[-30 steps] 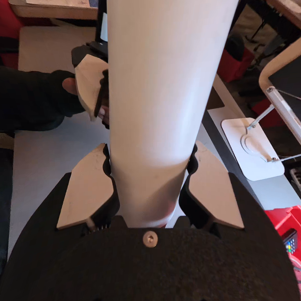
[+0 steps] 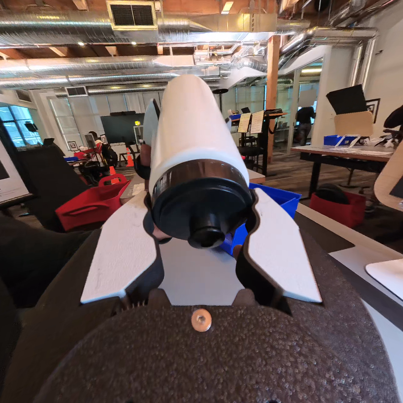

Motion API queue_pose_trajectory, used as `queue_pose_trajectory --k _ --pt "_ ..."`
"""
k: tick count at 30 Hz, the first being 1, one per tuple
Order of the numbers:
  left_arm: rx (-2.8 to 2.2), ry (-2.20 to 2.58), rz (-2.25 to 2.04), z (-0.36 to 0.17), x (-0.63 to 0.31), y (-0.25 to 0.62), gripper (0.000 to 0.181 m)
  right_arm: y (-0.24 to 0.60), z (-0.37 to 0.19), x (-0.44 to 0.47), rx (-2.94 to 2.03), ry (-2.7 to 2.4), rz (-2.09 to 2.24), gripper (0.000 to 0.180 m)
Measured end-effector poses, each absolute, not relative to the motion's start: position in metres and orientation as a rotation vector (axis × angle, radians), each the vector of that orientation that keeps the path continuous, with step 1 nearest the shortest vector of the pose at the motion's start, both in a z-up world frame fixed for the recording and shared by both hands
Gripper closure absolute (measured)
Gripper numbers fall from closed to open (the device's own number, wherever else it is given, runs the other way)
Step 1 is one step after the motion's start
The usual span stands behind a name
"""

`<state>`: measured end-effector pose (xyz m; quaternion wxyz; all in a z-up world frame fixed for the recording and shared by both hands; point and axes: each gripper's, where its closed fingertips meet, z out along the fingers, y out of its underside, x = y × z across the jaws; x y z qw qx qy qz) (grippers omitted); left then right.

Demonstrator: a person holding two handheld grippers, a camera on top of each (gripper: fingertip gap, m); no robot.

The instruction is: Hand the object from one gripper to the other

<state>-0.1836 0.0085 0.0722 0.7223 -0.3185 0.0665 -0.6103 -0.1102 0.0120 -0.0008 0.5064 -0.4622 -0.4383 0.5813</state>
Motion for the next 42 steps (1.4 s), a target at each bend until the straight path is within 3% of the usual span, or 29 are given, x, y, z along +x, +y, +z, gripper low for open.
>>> queue_pose_trajectory --k 6,15,23,34,42 --pt "-0.901 0.318 -1.351 0.060 -0.160 0.016 0.094 0.026 0.017 -0.073 -1.099 -1.074 1.310 0.096" --pt "-0.930 0.344 -0.996 0.088 -0.218 0.002 0.101 0.055 0.064 0.022 -1.052 -0.961 1.138 0.096" --pt "-1.066 0.539 -0.802 0.082 -0.189 -0.007 0.101 0.054 0.058 0.017 -1.070 -0.990 1.158 0.096" --pt "-1.457 1.104 -0.099 -0.019 -0.099 0.009 0.091 0.031 -0.010 -0.037 -1.215 -1.395 0.928 0.100" --pt "-1.523 1.099 -0.529 -0.071 -0.041 0.021 0.081 0.011 -0.034 -0.067 -1.221 -1.520 0.900 0.101"
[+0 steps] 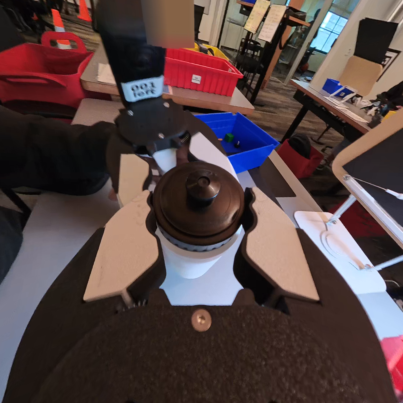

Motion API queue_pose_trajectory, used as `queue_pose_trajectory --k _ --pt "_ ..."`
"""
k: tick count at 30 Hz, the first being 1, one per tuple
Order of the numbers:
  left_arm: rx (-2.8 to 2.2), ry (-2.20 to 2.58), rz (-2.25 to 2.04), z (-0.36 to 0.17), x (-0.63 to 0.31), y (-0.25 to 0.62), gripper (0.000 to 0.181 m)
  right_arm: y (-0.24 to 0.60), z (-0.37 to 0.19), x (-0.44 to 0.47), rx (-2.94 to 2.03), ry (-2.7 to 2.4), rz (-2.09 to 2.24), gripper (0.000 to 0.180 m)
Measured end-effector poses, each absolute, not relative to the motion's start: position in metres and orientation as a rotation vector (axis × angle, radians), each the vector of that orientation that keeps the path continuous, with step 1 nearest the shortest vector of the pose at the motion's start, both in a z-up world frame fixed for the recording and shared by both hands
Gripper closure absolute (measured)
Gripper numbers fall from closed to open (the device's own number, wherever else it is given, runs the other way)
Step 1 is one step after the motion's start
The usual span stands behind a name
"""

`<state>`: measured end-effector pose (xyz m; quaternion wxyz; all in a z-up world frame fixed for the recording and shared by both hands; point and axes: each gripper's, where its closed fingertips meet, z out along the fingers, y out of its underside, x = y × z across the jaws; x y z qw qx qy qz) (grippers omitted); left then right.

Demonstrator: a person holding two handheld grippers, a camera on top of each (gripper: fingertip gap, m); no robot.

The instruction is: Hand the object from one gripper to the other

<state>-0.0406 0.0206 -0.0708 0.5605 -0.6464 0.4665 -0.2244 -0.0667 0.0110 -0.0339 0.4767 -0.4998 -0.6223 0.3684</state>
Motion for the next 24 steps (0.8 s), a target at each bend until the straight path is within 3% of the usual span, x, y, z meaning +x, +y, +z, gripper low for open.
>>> queue_pose_trajectory --k 12,17,24 --pt "-1.494 1.042 -0.520 -0.068 -0.044 0.028 0.088 0.003 0.004 -0.058 -1.155 -1.387 0.920 0.099" --pt "-1.574 1.035 -0.501 -0.080 -0.049 0.036 0.088 0.009 0.013 -0.029 -1.211 -1.369 0.849 0.133" --pt "-1.570 1.133 -0.421 -0.092 -0.031 0.027 0.089 0.015 -0.023 -0.030 -1.339 -1.510 0.748 0.135"
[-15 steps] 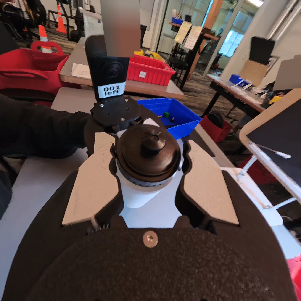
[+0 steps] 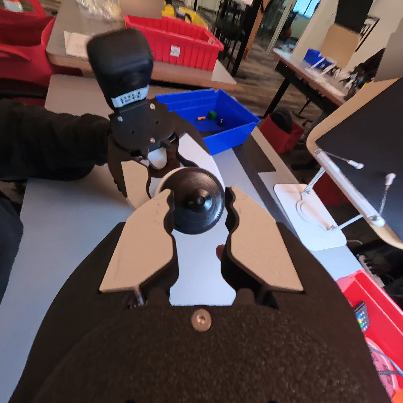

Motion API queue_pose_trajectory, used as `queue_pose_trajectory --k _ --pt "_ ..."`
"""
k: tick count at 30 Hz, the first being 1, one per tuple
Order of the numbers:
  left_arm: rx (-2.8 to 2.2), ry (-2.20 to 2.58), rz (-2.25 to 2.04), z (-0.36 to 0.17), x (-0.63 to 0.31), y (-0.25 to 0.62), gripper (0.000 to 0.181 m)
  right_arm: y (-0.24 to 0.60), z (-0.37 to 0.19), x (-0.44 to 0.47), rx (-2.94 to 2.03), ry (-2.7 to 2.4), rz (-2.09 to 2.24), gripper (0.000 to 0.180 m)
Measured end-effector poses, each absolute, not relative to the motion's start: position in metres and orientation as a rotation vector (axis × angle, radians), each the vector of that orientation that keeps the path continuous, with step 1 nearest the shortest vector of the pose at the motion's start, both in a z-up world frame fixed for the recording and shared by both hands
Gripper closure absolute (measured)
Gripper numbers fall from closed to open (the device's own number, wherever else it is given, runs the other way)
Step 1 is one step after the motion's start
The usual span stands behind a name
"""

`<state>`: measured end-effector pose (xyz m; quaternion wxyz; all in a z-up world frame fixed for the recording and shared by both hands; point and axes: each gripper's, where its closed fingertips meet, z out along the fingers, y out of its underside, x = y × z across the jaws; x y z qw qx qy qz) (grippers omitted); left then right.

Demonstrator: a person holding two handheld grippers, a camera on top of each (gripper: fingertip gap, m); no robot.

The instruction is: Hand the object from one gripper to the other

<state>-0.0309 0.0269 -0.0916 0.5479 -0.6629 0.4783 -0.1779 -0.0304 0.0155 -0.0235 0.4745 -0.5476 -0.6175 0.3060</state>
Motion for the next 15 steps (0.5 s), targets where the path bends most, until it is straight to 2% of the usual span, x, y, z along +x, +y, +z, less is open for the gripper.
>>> queue_pose_trajectory --k 4,7,15 --pt "-1.580 1.173 -0.387 -0.099 -0.032 0.027 0.089 0.016 -0.036 -0.032 -1.380 -1.554 0.778 0.153" --pt "-1.570 1.174 -0.385 -0.095 -0.035 0.027 0.089 0.022 -0.038 -0.028 -1.416 -1.548 0.761 0.142" --pt "-1.557 1.185 -0.362 -0.091 -0.037 0.025 0.089 0.011 -0.035 -0.034 -1.450 -1.720 0.840 0.157"
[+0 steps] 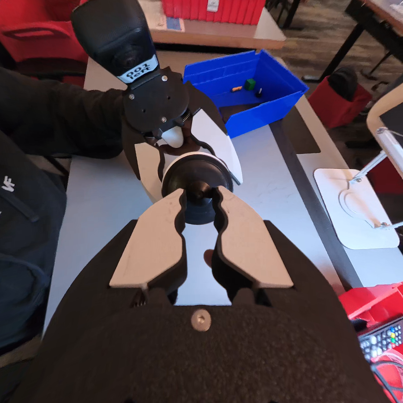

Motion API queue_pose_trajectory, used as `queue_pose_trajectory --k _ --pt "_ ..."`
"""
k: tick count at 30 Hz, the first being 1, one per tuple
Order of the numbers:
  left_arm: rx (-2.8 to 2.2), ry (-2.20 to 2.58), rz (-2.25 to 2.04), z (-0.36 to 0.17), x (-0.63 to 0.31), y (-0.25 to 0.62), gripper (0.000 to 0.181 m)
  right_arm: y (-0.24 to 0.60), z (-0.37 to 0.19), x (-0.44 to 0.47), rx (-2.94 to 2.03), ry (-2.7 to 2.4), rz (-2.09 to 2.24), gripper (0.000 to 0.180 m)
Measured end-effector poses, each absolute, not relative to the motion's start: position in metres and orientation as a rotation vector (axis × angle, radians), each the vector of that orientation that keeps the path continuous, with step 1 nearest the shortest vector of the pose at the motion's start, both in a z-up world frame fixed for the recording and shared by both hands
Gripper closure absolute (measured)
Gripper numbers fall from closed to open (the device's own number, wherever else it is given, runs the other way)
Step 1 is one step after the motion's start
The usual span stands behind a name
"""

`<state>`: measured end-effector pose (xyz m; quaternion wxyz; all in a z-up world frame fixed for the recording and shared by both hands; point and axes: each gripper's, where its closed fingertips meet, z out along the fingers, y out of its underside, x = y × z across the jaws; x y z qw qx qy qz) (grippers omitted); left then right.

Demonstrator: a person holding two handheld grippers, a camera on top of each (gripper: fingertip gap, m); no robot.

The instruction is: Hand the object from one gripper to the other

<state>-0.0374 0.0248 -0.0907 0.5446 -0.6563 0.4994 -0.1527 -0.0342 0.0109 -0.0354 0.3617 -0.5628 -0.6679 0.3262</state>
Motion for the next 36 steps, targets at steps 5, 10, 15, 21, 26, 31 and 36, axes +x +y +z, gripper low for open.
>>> queue_pose_trajectory --k 5,10,15,21,26,31,36 --pt "-1.478 1.055 -0.513 -0.057 -0.038 0.018 0.092 0.013 0.000 -0.031 -1.519 -1.896 0.680 0.157" --pt "-1.443 0.957 -0.562 -0.034 -0.061 0.020 0.092 0.030 0.057 -0.014 -1.593 -1.991 0.431 0.157" --pt "-1.443 0.889 -0.587 -0.027 -0.075 0.027 0.097 0.054 0.109 0.015 -1.718 -1.972 0.231 0.157" --pt "-1.455 0.867 -0.610 -0.032 -0.074 0.033 0.098 0.107 0.136 0.054 -1.899 -1.784 0.098 0.157" --pt "-1.451 0.847 -0.632 -0.031 -0.076 0.034 0.097 0.142 0.124 0.073 -1.982 -1.664 0.133 0.157" --pt "-1.445 0.831 -0.622 -0.030 -0.082 0.037 0.099 0.173 0.101 0.099 -2.054 -1.538 0.078 0.157" --pt "-1.452 0.818 -0.626 -0.031 -0.084 0.040 0.100 0.195 0.061 0.121 -2.128 -1.441 0.081 0.157"
